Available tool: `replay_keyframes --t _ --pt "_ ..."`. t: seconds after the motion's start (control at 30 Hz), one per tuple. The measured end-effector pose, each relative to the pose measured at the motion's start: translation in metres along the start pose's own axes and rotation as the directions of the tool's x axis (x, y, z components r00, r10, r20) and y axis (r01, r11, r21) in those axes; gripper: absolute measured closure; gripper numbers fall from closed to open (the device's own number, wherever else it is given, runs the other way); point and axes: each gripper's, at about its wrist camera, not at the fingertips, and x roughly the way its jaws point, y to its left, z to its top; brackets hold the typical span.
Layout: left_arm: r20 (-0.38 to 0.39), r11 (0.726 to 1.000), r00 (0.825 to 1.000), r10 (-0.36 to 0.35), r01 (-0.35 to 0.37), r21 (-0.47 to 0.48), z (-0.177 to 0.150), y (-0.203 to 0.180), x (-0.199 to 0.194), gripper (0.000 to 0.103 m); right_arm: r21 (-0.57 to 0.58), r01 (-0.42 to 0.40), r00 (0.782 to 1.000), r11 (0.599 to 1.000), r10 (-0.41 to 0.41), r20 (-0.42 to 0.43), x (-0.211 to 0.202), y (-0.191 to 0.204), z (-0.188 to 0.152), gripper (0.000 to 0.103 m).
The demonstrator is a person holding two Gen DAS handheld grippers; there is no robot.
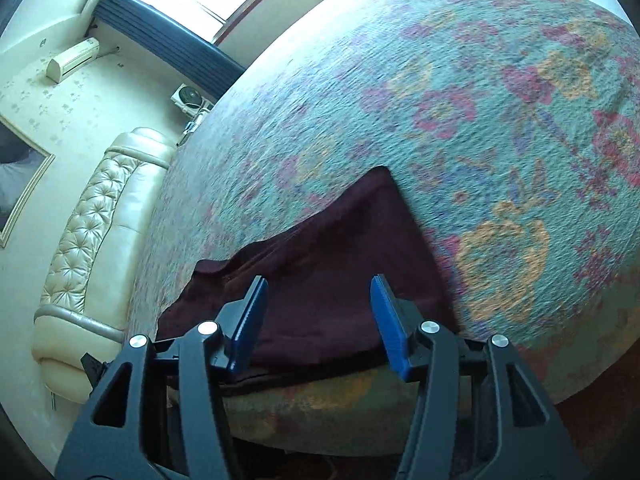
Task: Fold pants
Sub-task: 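Grasp the trouser edge with the right tool while the left tool grasps the folded side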
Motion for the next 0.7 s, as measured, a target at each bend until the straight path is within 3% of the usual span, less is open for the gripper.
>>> replay_keyframes --t 0.07,0.3,0.43,0.53,0.6,0.7 --pt "-0.048 0.999 0.998 -0.045 0.044 -0.021 0.008 0.014 0.011 0.013 -0.017 -0.014 1.0 1.0 0.013 -0.022 0.011 0.017 -0.006 0.049" --pt "-0.205 0.998 0.977 -0.065 0.063 -0.017 0.029 0.037 0.057 0.013 -0.063 -0.02 0.996 0.998 0.015 -0.084 0.035 0.043 -0.026 0.048" --pt "-0.235 0.993 0.965 -0.116 0.117 -0.011 0.035 0.035 0.066 0.015 -0.061 -0.037 0.994 0.997 0.031 -0.101 0.042 0.049 -0.033 0.048" --pt "-0.264 0.965 0.929 -0.261 0.244 -0.097 0.036 0.032 0.078 0.015 -0.058 -0.04 0.992 0.998 0.032 -0.119 0.05 0.05 -0.038 0.048" --pt "-0.272 0.975 0.936 -0.223 0.212 -0.067 0.033 0.024 0.087 0.015 -0.06 -0.04 0.991 0.997 0.032 -0.13 0.054 0.052 -0.04 0.048" --pt "-0.253 0.966 0.933 -0.256 0.24 -0.093 0.037 0.025 0.09 0.014 -0.062 -0.046 0.989 0.997 0.037 -0.142 0.058 0.055 -0.045 0.048"
